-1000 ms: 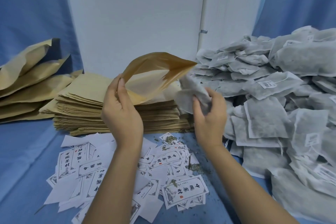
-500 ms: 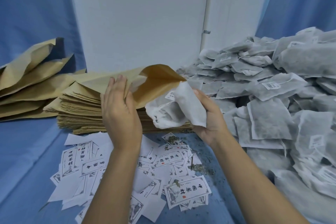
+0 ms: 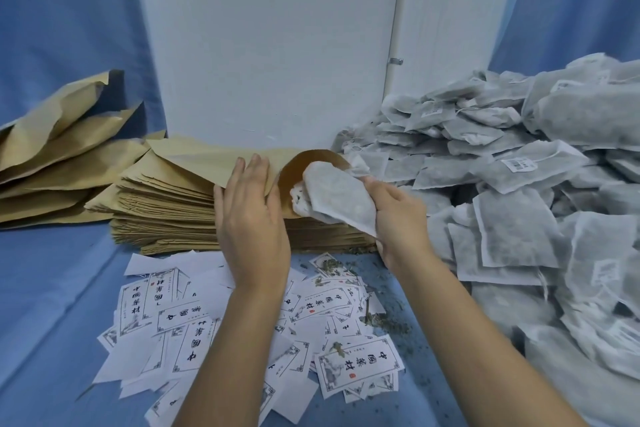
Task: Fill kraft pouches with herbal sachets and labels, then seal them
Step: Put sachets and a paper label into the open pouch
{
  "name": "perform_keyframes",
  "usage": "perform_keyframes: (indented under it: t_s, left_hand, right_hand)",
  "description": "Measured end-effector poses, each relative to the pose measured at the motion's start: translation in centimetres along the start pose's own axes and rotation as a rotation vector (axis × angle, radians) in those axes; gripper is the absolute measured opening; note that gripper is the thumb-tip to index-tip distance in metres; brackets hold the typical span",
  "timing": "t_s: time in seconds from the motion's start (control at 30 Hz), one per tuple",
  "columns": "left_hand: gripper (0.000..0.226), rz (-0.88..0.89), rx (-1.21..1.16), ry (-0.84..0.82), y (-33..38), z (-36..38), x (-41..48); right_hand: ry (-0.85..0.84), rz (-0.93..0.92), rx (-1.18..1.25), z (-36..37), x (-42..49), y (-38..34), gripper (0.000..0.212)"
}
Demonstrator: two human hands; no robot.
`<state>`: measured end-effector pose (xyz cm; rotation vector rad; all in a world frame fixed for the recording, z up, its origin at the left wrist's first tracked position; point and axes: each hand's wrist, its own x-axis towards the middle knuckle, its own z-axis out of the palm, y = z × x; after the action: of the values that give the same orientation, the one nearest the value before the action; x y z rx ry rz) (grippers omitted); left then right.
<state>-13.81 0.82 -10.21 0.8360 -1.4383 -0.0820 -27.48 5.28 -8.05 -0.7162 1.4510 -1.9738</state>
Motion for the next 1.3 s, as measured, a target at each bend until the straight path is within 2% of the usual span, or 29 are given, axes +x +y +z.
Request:
perform_keyframes:
  t_s: [0.1, 0.23, 0.33, 0.37, 0.47, 0.5, 0.6, 0.73, 0.9, 0.97, 1.03, 1.1, 1.13, 1.2, 1.3]
  left_hand:
    - [0.03, 0.042, 0.059, -0.017, 0.1, 0.5, -0.4]
    - [0.035, 0.073, 0.1, -0.036, 0.0, 0.9, -0.7]
    - [0.034, 0.094, 0.135, -0.034, -0.1, 1.1, -0.8]
    - [0.033, 0.099, 0.14, -0.035, 0.0, 1.2, -0.9]
    - [0.037, 0.131, 0.125, -0.058, 0.7, 1.4, -1.2]
    - [0.038, 0.144, 0.117, -0.062, 1.0, 1.4, -1.3]
    - [0.039, 0.132, 0.082, -0.067, 1.7, 1.4, -1.2]
    - [0.033, 0.102, 0.055, -0.078, 2.3, 1.5, -1.4]
    - [0.028, 0.095, 0.041, -0.044, 2.5, 1.5, -1.6]
    - [0.028, 0.098, 0.031, -0.016, 2.6, 1.6, -1.7]
    - [0.028, 0.106, 0.031, -0.004, 2.8, 1.7, -1.8]
    - [0.026, 0.096, 0.037, -0.008, 2.8, 1.8, -2.0]
    - [0.026, 0.082, 0.038, -0.011, 2.8, 1.8, -2.0]
    - [0.026, 0.036, 0.02, -0.006, 2.6, 1.7, -1.8]
    - [0.03, -0.083, -0.053, -0.006, 2.6, 1.3, -1.2]
  right_hand:
    - [-0.009, 0.062, 0.008, 0.0, -0.2, -0.5, 0.023]
    - [-0.155, 0.118, 0.124, 0.2, -0.8, -1.6, 0.01]
    - [-0.284, 0.06, -0.077, 0.6, -1.5, -1.8, 0.021]
    - [-0.304, 0.015, -0.176, 0.8, -1.7, -1.7, 0.025]
    - [-0.276, -0.161, -0.389, 1.3, -2.2, -1.3, 0.021]
    - [-0.229, -0.252, -0.496, 1.4, -2.3, -1.3, 0.018]
    - [-0.031, -0.527, -0.824, 0.9, -2.1, -1.2, 0.033]
    - [0.115, -0.578, -0.772, 0.6, -2.1, -1.4, 0.04]
    - [0.113, -0.634, -0.815, 0.7, -1.9, -1.2, 0.023]
    - [-0.022, -0.68, -0.886, 0.6, -1.6, -1.3, 0.019]
    - [-0.293, -0.642, -0.962, 0.5, -1.5, -1.2, 0.028]
    - [-0.525, -0.56, -0.935, 0.3, -1.5, -1.1, 0.034]
    - [-0.569, -0.566, -0.903, 0.2, -1.5, -0.9, 0.035]
    - [-0.527, -0.638, -0.8, 0.1, -1.4, -0.6, 0.034]
    - [-0.234, -0.729, -0.625, -0.4, -1.3, -0.4, 0.032]
